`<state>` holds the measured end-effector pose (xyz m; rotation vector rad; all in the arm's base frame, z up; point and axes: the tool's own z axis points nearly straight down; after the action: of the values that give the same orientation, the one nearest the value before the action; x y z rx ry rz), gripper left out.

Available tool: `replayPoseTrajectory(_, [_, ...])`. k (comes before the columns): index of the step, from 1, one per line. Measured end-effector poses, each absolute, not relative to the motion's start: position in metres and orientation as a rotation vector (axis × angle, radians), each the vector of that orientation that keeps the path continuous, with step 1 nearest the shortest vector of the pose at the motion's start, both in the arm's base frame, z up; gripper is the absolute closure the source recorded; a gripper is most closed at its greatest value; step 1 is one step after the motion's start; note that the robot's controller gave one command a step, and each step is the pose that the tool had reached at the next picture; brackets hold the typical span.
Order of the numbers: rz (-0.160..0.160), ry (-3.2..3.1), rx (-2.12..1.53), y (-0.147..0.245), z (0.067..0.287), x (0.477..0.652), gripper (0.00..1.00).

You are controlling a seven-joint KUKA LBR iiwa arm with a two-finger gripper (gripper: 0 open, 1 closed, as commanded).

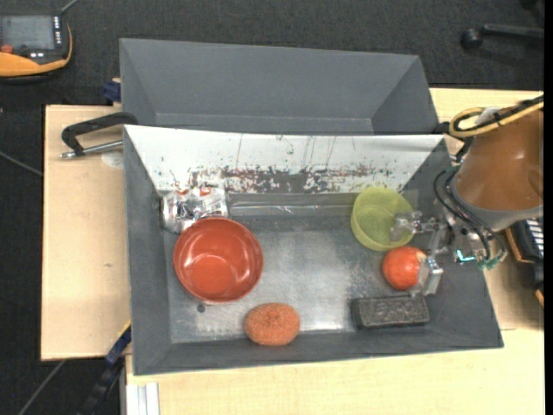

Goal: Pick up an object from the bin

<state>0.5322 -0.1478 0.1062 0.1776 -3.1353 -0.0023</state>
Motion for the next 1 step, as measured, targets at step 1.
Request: replayPoseTrajectory(1, [-0.002,-3.135,0.179,-0.1476,0.1062,0.5322,0.0])
